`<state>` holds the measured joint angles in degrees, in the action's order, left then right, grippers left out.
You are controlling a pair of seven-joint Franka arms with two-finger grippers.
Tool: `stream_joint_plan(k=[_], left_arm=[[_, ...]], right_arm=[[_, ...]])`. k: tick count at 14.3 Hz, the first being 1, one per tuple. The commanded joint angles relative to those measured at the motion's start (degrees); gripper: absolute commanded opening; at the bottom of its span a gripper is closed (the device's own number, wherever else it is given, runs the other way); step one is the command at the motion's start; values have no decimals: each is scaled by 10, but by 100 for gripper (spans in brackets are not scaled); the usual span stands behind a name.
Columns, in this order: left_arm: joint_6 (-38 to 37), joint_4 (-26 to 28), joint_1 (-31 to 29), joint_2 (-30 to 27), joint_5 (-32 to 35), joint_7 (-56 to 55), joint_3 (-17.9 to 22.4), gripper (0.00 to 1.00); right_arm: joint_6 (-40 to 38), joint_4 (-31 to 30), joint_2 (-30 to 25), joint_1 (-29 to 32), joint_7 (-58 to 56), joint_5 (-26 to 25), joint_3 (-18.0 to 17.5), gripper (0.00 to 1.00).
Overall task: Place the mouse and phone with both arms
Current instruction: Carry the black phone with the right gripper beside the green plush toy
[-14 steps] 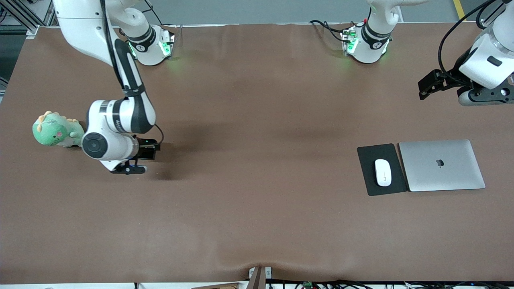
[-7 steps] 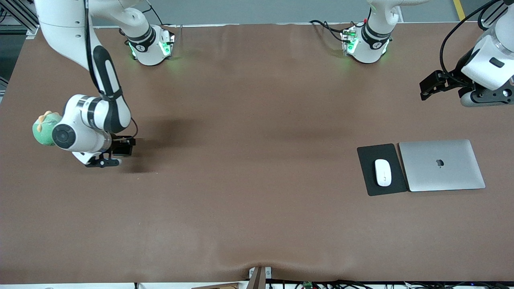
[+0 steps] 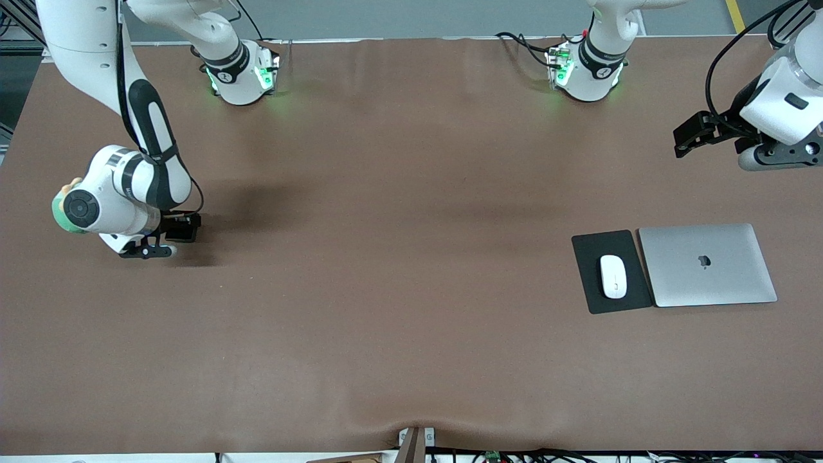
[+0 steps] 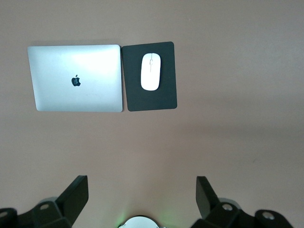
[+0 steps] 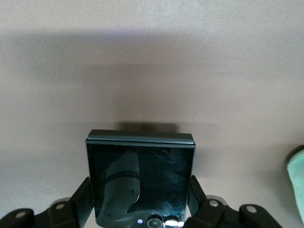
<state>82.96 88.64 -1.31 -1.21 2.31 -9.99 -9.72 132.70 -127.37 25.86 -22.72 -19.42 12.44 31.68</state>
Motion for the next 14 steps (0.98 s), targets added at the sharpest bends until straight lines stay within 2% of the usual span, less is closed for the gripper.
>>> stream_joint_plan(k=[1,3,4,5,6,7,11,14], left_arm=[[-8,1,-10,-12,-12,19,5,100],[-8,1,-10,-13,-12,20,5,100],[-8,1,-10,-13,-12,20,5,100],[-9,1,-10,-13,-12,20,5,100],[-9,1,-10,-13,-12,20,5,100],[-9,1,-10,-13,-12,20,5,100],[-13,1,-10,-14,-11,19,6,100],[-12,1,-10,-19,-11,19,5,100]], right_arm=[[5,-13,-5,1,-2,0,-6,0],[6,-17,0,1,-2,1,-11,0],[7,-17,4,3,-2,3,-20,40],[7,-17,4,5,-3,3,-21,57],[7,-16,7,8,-3,3,-21,84],[3,-16,8,9,-10,3,-21,100],[-2,2,5,8,-50,2,-21,100],[-28,46,1,8,-55,2,-20,100]])
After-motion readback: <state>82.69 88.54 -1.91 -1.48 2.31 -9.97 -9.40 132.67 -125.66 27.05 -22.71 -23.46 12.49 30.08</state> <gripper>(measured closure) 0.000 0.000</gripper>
